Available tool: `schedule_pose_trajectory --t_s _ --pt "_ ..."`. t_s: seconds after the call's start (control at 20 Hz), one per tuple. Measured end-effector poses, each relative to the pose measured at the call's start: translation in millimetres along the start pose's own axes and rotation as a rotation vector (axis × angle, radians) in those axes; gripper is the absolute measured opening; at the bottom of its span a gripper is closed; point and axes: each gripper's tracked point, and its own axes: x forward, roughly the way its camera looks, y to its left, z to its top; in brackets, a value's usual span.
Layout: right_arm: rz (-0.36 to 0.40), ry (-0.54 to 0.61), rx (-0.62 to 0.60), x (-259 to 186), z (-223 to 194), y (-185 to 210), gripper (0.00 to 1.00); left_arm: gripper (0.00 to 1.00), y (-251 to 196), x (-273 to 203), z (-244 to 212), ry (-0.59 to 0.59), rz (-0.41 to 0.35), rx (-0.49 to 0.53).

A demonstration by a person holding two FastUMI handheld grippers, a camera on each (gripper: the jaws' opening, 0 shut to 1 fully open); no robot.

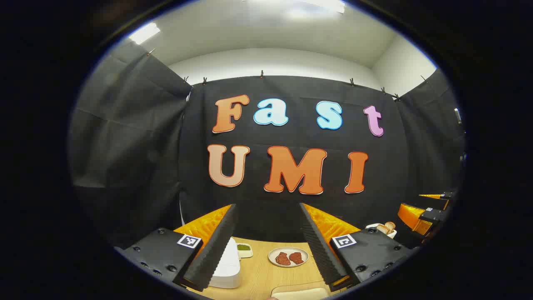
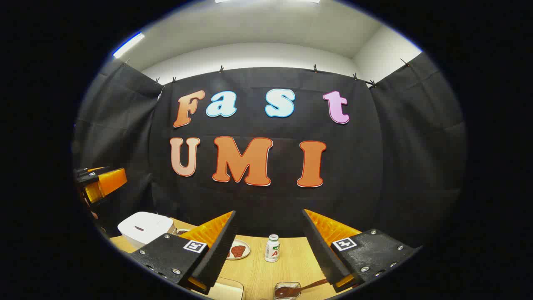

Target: Close the left gripper, press the button to open the rice cooker; take a wooden spoon from the chopstick holder with the right hand, scoop a spoonful of rice and pour it into the rice cooker, then put the wooden spoon back into the chopstick holder.

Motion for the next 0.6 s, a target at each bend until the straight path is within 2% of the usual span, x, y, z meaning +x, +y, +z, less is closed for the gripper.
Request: schedule_pose_trajectory --t_s 0.6 --pt "-0.029 0.017 -0.008 -8.2 -3.2 -11.7 0.94 0.98 5.4 -2.6 -3.7 0.025 -0.016 0.012"
